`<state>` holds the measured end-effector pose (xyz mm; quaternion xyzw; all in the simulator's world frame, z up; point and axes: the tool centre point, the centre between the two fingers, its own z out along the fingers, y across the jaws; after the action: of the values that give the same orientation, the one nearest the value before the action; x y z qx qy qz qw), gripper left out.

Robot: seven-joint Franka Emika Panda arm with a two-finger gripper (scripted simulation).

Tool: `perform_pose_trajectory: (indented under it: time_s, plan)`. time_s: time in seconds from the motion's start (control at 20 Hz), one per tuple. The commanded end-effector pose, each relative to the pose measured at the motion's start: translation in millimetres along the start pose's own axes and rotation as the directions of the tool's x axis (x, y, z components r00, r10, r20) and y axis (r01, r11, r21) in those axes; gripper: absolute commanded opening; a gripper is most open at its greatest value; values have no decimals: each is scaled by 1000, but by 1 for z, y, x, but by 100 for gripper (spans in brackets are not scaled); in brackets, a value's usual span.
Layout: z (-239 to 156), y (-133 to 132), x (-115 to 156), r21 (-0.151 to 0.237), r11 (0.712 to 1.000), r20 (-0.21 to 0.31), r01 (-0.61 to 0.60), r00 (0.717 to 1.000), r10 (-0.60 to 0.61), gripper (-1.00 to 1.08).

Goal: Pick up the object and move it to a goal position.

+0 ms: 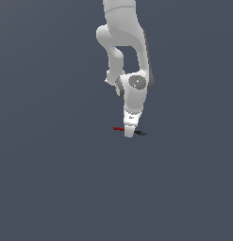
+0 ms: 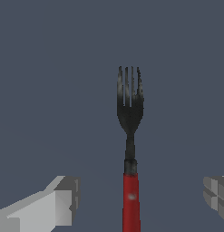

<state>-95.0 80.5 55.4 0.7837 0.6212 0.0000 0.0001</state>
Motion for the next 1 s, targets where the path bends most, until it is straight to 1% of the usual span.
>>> perform_pose_trajectory:
  time_s: [0.0,0.45,0.75,0.8,0.95]
  plan:
    - [4,0,0,0,1000,0,1,1000,-1,100]
    - [40,-1,0,0,1000,0,5,1000,-5,100]
    - [49,-1,0,0,1000,1,6,1000,-6,100]
    - [49,-1,0,0,1000,1,6,1000,-6,-100]
    - [49,-1,0,0,1000,1,6,1000,-6,-100]
